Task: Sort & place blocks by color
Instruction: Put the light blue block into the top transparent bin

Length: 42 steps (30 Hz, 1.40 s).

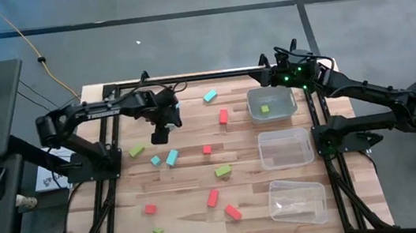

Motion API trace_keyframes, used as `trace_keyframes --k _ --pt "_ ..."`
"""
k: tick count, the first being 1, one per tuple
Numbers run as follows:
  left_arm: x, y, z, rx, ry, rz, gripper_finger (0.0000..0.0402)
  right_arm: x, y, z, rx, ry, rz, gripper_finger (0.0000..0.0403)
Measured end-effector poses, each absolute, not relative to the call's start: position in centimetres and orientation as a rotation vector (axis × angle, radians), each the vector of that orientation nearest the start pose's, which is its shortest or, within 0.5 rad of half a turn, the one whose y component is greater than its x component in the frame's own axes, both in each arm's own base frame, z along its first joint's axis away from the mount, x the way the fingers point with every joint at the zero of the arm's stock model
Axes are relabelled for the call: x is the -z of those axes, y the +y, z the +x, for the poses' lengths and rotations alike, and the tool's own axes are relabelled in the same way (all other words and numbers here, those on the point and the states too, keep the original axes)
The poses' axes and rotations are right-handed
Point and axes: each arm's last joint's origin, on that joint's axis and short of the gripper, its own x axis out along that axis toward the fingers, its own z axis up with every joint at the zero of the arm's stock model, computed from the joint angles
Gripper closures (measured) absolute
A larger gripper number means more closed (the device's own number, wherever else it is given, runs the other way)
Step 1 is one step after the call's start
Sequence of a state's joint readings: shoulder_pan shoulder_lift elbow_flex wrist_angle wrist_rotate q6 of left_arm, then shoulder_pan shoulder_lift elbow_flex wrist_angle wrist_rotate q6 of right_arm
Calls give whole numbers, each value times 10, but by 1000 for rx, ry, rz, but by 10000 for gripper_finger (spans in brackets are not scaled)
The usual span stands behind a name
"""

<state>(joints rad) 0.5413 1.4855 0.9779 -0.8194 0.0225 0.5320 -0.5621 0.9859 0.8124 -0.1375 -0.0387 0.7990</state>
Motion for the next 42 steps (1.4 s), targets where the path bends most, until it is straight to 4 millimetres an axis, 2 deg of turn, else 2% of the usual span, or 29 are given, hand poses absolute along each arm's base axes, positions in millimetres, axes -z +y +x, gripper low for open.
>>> trace_keyframes --k 9,21,30,42 --pt "-184 160 220 -103 1435 10 195 -311 -115 185 613 83 850 219" --pt "-159 177 216 -72 1507 -25 195 -311 -115 185 613 82 853 219" --pt "-148 183 220 -87 1538 15 195 -311 -115 185 613 82 853 219" --pt "-147 189 216 -95 1519 -7 195 -311 -115 185 614 82 853 219"
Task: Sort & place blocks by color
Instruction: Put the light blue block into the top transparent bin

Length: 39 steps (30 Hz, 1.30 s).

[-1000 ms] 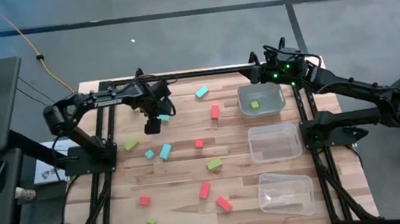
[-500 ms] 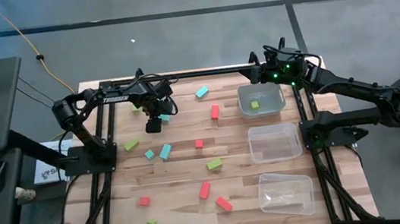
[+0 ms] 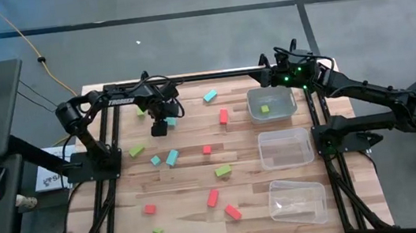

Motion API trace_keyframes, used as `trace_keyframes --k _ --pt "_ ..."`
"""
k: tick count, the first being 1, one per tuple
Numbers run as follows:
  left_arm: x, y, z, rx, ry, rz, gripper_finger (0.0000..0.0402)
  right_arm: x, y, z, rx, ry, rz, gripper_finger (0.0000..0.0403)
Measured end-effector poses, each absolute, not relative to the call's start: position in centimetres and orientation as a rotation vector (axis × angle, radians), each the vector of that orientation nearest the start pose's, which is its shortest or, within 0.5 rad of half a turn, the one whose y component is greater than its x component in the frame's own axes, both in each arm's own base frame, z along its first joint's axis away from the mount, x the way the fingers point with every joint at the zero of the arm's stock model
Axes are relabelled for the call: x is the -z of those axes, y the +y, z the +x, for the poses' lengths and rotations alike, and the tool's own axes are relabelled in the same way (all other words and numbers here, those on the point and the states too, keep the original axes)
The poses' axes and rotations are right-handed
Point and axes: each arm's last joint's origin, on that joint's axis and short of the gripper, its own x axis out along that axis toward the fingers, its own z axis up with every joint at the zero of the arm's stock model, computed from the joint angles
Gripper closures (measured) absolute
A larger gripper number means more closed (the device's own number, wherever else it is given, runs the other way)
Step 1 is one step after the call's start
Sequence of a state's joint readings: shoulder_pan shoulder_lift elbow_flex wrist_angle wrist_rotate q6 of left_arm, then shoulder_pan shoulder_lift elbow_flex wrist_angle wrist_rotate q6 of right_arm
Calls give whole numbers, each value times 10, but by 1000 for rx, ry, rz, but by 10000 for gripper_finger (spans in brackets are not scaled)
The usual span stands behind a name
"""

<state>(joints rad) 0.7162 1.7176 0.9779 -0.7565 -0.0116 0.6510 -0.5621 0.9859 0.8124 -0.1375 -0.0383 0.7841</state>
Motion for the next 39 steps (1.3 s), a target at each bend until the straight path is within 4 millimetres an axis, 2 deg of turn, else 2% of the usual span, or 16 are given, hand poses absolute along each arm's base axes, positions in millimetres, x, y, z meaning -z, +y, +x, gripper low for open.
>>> trace_keyframes --k 16,20,29,31,39 --pt "-137 190 219 -88 1537 -36 203 -311 -115 185 614 82 853 219" --pt "-138 191 219 -95 1533 -29 240 -311 -115 185 614 82 853 219" --pt "-140 189 219 -81 1517 -47 382 -311 -115 185 614 82 853 219" --pt "-140 189 219 -76 1512 -58 394 -311 -115 185 613 81 853 219" --pt "-140 187 219 -73 1513 -79 398 -315 -116 186 598 33 863 219"
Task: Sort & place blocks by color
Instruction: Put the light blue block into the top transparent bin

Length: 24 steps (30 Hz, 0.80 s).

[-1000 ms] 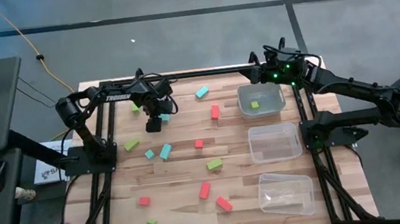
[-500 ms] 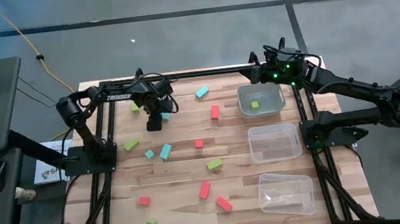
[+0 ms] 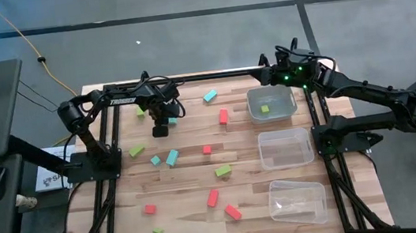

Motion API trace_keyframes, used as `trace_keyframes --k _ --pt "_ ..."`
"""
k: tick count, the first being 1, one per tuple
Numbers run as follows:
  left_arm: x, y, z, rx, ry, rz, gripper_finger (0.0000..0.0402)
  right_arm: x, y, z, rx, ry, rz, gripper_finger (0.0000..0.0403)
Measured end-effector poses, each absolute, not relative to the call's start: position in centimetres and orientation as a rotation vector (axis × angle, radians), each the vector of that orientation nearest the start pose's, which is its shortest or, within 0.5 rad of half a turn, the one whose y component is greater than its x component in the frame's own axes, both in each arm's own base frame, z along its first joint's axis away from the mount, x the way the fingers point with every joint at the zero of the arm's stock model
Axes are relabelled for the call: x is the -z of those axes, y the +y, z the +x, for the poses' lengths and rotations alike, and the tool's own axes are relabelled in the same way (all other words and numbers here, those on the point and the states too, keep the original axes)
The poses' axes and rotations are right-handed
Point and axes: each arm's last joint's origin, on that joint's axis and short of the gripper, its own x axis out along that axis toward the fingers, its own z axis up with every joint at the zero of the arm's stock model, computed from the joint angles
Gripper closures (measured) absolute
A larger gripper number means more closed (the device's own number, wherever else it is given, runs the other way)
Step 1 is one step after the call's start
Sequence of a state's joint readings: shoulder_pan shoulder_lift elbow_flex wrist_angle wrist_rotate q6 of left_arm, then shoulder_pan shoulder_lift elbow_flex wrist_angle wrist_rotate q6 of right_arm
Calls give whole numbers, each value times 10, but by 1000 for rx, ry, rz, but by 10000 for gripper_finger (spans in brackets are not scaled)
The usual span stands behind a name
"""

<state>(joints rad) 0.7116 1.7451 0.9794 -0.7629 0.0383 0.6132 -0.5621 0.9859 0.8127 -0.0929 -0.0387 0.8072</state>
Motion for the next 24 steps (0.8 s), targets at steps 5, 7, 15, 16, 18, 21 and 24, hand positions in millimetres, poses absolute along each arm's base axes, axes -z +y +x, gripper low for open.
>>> trace_keyframes --k 5,7,15,16,18,21,24 --pt "-143 184 217 -58 1517 -91 399 -317 -116 186 590 12 879 219" --pt "-146 183 217 -55 1510 -90 400 -317 -116 187 573 14 896 219" --pt "-171 174 217 -104 1404 -93 401 -317 -102 194 485 41 957 219" --pt "-175 172 218 -107 1392 -85 401 -317 -99 196 473 44 968 219" --pt "-184 166 220 -108 1363 -59 401 -317 -93 199 447 52 999 219" --pt "-196 155 223 -112 1329 -19 401 -317 -84 203 420 59 1048 219" --pt "-206 142 229 -117 1283 15 401 -316 -74 208 412 65 1084 219"
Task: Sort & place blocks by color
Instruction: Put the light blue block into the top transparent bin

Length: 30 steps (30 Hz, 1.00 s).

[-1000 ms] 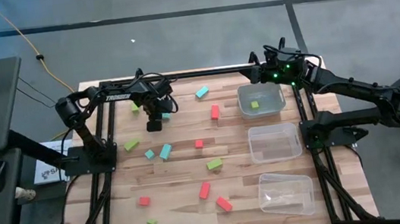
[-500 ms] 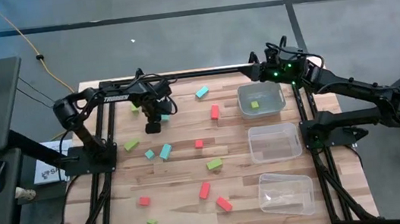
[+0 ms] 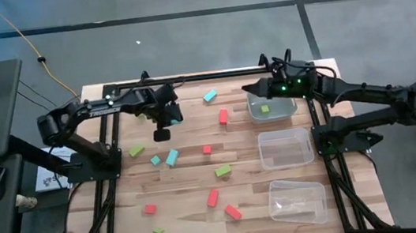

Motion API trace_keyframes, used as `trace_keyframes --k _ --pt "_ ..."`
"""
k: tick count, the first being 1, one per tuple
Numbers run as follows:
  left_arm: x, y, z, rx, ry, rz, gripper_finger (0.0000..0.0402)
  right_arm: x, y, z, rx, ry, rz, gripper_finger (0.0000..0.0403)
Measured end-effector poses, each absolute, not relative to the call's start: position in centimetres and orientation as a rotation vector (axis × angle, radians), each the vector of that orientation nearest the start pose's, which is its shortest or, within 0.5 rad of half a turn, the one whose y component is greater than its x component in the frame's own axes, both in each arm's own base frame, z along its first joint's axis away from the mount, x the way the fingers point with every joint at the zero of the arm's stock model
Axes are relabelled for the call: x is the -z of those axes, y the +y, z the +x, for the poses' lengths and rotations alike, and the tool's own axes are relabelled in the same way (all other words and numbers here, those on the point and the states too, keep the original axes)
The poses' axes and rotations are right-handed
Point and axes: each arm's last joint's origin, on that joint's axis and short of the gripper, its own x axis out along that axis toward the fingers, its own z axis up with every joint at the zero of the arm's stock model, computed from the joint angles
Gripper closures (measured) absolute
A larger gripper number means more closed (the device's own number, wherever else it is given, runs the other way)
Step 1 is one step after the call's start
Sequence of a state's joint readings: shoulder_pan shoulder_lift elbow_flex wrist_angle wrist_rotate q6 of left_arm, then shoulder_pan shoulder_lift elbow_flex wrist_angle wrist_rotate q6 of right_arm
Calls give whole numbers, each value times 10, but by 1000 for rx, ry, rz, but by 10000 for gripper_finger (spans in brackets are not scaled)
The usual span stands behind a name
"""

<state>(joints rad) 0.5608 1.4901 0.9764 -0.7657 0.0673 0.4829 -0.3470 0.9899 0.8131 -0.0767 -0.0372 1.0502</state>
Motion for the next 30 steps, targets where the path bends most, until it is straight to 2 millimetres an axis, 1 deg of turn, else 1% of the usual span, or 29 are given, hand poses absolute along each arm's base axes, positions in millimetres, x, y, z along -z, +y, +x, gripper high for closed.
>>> trace_keyframes --k 5,11,14,18,22,30 --pt "-223 119 238 -109 1191 55 401 -317 -56 213 410 54 1093 219" --pt "-241 92 244 -97 1084 84 401 -323 -37 221 396 -33 1067 219" --pt "-250 81 247 -109 1059 114 401 -323 -28 227 390 -65 1101 219" --pt "-265 68 254 -112 1016 173 401 -319 -17 239 381 -85 1141 219" --pt "-281 59 261 -120 969 193 401 -312 -6 254 357 -104 1168 219" --pt "-299 44 265 -86 944 201 401 -301 14 283 297 -153 1184 219"
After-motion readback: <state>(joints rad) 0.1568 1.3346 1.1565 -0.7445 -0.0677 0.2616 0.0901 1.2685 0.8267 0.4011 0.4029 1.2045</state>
